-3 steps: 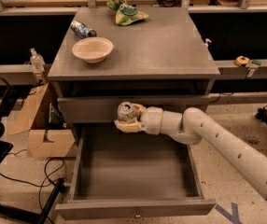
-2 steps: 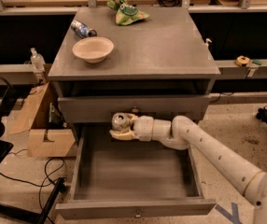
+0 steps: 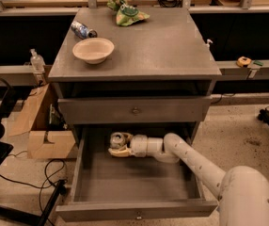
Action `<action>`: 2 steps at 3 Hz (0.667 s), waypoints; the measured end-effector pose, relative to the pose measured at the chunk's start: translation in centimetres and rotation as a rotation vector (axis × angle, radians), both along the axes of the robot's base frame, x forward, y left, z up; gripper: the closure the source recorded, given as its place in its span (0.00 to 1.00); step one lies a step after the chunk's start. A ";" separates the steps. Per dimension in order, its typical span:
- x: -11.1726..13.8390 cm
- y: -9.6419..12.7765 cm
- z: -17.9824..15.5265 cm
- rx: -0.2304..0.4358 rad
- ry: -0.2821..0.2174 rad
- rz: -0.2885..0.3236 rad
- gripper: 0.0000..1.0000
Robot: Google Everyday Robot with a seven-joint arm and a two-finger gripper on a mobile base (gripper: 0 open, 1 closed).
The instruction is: Place 7up can into middle drawer
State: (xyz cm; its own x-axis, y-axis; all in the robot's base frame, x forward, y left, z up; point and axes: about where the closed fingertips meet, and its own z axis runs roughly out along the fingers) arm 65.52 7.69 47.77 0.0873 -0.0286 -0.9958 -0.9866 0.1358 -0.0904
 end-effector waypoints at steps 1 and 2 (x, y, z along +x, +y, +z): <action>-1.6 1.2 -6.3 0.052 0.077 -0.006 0.98; -1.5 1.4 -5.8 0.050 0.071 0.000 0.75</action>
Offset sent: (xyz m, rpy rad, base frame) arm -0.0110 0.0091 -0.0475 0.0419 0.0555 -0.0035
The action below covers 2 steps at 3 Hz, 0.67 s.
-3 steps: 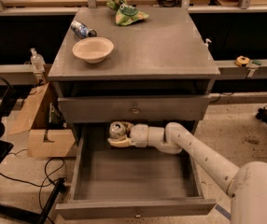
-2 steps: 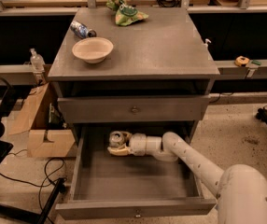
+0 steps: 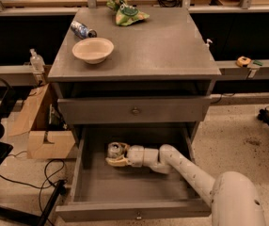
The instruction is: Place 7up can into middle drawer
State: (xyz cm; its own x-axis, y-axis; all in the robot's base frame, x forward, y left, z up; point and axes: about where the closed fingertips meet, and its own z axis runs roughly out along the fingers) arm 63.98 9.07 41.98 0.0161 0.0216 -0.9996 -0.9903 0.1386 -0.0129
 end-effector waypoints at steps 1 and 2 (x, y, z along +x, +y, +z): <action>-0.1 0.4 0.0 0.003 0.001 0.005 0.45; -0.2 0.6 0.0 0.004 0.002 0.009 0.20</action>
Offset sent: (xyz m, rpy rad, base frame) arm -0.0009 0.0028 -0.0002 0.0020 0.0012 0.0040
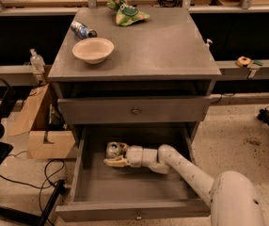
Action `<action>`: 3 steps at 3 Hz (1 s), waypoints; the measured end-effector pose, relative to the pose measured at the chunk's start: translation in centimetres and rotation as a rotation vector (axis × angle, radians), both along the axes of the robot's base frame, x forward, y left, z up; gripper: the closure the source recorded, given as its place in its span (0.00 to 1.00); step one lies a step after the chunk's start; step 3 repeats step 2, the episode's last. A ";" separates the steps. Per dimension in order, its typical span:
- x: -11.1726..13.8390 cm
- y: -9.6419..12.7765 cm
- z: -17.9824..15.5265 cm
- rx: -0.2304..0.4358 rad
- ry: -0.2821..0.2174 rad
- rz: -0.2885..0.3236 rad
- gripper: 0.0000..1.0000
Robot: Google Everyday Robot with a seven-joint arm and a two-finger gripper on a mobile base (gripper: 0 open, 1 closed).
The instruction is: Place 7up can into middle drawer
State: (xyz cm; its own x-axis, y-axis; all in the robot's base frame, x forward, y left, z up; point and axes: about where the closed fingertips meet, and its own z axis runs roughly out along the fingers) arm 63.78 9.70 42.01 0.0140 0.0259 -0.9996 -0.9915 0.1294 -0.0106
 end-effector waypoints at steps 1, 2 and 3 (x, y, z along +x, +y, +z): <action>-0.1 0.3 0.0 0.002 0.001 0.005 0.00; -0.1 0.3 0.0 0.002 0.001 0.005 0.00; -0.1 0.3 0.0 0.002 0.001 0.005 0.00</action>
Offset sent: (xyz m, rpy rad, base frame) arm -0.0008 0.0026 0.0004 0.0016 0.0004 0.0039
